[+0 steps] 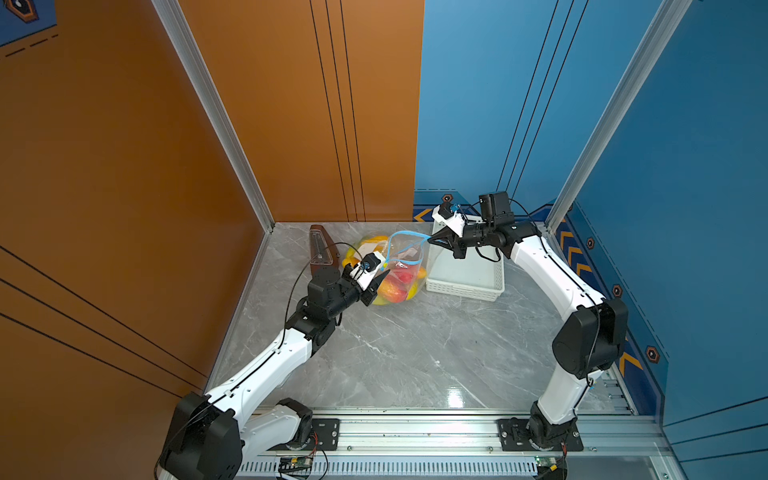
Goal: Place the mango in a zip-top bag and seal the zipper
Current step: Adjust the zipper food storage bag at the center of the board.
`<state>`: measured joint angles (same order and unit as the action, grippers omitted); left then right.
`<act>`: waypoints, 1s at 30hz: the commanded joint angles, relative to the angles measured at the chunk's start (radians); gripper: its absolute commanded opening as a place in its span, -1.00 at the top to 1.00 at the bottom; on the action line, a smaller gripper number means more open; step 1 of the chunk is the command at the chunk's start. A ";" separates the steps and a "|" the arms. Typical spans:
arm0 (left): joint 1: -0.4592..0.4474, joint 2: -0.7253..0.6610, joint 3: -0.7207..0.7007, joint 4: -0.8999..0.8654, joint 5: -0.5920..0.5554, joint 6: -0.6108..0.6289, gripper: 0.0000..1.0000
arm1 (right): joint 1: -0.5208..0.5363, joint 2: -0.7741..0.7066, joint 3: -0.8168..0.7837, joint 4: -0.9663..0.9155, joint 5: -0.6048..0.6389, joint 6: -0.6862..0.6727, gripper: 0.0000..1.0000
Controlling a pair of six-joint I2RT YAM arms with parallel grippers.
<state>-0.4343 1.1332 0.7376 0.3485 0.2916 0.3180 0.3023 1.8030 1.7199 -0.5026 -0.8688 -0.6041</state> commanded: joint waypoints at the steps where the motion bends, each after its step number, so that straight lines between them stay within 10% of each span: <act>1: -0.012 0.014 0.043 0.032 0.051 0.013 0.30 | -0.012 -0.033 0.001 0.044 -0.032 0.069 1.00; 7: -0.020 0.036 0.061 0.029 0.096 0.021 0.68 | -0.020 -0.030 0.025 0.058 0.002 0.143 1.00; 15: -0.020 0.039 0.026 0.029 0.125 0.004 0.35 | -0.027 -0.011 0.044 0.066 0.019 0.184 1.00; 28: -0.008 0.040 0.032 0.029 0.132 -0.012 1.00 | -0.037 -0.027 0.026 0.075 0.065 0.212 0.98; 30: -0.003 0.020 0.047 0.029 0.126 -0.030 1.00 | -0.038 -0.043 0.009 0.063 0.082 0.185 0.74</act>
<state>-0.4450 1.1748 0.7689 0.3565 0.3946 0.3164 0.2745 1.8027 1.7271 -0.4526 -0.8253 -0.4145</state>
